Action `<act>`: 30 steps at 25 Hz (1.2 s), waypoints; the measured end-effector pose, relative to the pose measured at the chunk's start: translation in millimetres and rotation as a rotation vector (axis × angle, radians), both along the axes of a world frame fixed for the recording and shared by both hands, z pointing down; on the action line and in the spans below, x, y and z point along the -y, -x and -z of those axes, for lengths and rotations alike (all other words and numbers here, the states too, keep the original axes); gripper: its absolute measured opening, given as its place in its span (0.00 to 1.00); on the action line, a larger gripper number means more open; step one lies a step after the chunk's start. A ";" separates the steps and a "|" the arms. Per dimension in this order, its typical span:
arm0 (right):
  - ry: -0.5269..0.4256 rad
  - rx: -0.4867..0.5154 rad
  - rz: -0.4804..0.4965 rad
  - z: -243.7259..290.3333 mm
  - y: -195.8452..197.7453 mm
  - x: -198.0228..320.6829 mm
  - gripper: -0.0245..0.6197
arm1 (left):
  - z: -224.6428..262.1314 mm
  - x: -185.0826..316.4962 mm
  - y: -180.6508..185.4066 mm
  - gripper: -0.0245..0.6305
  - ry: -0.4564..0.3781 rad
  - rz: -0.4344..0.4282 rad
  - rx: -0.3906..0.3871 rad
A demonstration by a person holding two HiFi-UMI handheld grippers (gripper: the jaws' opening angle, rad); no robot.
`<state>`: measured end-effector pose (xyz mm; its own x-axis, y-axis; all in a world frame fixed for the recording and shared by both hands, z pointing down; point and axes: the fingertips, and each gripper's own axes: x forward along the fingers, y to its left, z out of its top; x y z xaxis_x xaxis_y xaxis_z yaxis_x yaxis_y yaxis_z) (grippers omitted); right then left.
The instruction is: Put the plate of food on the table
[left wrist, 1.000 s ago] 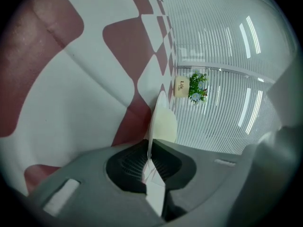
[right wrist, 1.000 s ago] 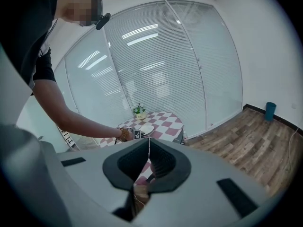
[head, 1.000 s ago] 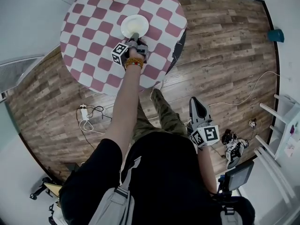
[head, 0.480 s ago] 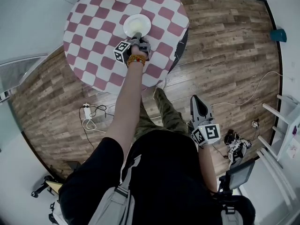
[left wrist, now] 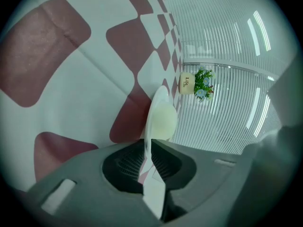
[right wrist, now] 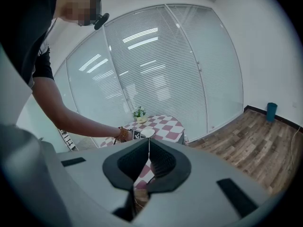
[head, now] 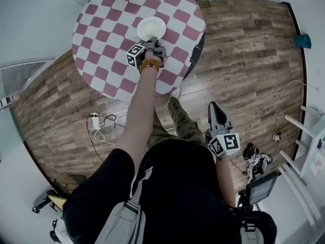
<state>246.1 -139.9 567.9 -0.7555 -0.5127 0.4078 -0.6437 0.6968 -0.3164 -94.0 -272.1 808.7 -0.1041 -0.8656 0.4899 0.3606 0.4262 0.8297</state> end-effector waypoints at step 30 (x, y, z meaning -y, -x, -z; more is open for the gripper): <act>-0.036 0.097 0.121 21.1 51.0 41.8 0.05 | 32.5 -214.6 -88.9 0.08 0.191 -0.573 0.272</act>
<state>195.1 -181.7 546.8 -0.8476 -0.4285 0.3131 -0.5220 0.7793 -0.3467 -5.1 -57.5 776.2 0.2054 -0.7214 0.6614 -0.1781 0.6370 0.7500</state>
